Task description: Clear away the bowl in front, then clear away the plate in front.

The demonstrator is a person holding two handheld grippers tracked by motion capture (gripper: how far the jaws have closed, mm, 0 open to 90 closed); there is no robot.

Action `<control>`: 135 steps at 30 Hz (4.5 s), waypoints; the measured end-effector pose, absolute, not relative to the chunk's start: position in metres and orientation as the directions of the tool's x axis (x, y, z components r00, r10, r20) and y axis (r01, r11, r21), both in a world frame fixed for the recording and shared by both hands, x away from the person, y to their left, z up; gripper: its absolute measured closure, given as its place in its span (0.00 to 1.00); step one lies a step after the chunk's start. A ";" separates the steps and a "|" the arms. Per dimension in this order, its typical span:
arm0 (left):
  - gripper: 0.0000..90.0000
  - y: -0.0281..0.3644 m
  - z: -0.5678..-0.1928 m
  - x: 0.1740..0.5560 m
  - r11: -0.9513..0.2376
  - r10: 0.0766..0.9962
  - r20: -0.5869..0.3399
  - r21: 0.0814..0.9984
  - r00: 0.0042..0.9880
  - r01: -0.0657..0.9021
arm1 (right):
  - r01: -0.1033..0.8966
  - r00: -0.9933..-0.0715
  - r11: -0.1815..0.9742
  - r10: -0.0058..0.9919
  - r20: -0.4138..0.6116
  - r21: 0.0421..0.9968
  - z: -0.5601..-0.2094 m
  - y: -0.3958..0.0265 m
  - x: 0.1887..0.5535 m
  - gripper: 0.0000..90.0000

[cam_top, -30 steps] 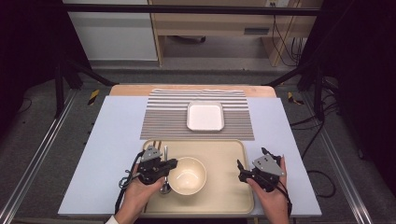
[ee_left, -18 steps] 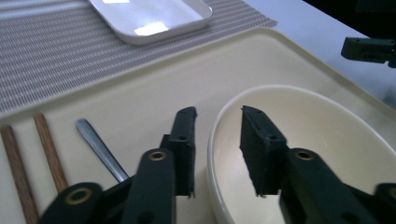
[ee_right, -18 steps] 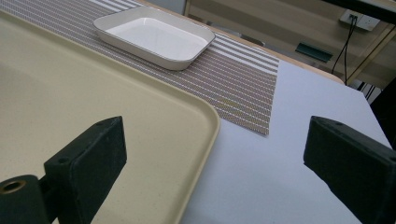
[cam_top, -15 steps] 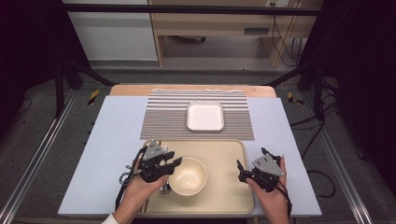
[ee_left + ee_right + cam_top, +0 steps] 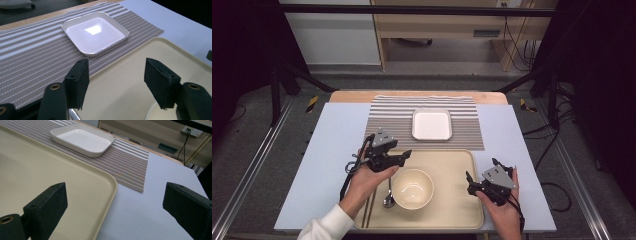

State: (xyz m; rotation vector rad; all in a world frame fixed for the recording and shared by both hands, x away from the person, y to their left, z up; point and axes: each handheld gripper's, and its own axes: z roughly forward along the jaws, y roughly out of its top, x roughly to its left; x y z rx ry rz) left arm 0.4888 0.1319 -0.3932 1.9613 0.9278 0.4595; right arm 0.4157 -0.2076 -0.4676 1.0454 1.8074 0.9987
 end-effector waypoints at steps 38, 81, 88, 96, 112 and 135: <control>0.27 0.089 -0.379 0.623 -0.234 0.900 0.051 0.895 0.433 0.379 | 0.273 -0.341 0.356 0.904 -0.256 0.893 -0.469 -0.206 0.416 0.06; 0.64 0.080 -0.464 0.636 -0.268 0.915 0.010 0.764 0.404 0.587 | 0.281 -0.340 0.350 0.907 -0.248 0.894 -0.469 -0.208 0.416 0.06; 0.68 0.080 -0.466 0.637 -0.258 0.916 -0.009 0.752 0.401 0.606 | 0.280 -0.338 0.347 0.908 -0.247 0.895 -0.469 -0.208 0.416 0.06; 0.72 0.081 -0.468 0.639 -0.249 0.919 -0.023 0.739 0.393 0.626 | 0.280 -0.338 0.346 0.909 -0.245 0.896 -0.469 -0.208 0.416 0.06; 0.78 0.078 -0.472 0.639 -0.253 0.919 -0.025 0.727 0.394 0.639 | 0.278 -0.337 0.344 0.909 -0.244 0.897 -0.468 -0.209 0.416 0.06; 0.85 0.076 -0.473 0.640 -0.230 0.926 -0.043 0.723 0.375 0.651 | 0.279 -0.344 0.350 0.906 -0.248 0.894 -0.469 -0.208 0.416 0.07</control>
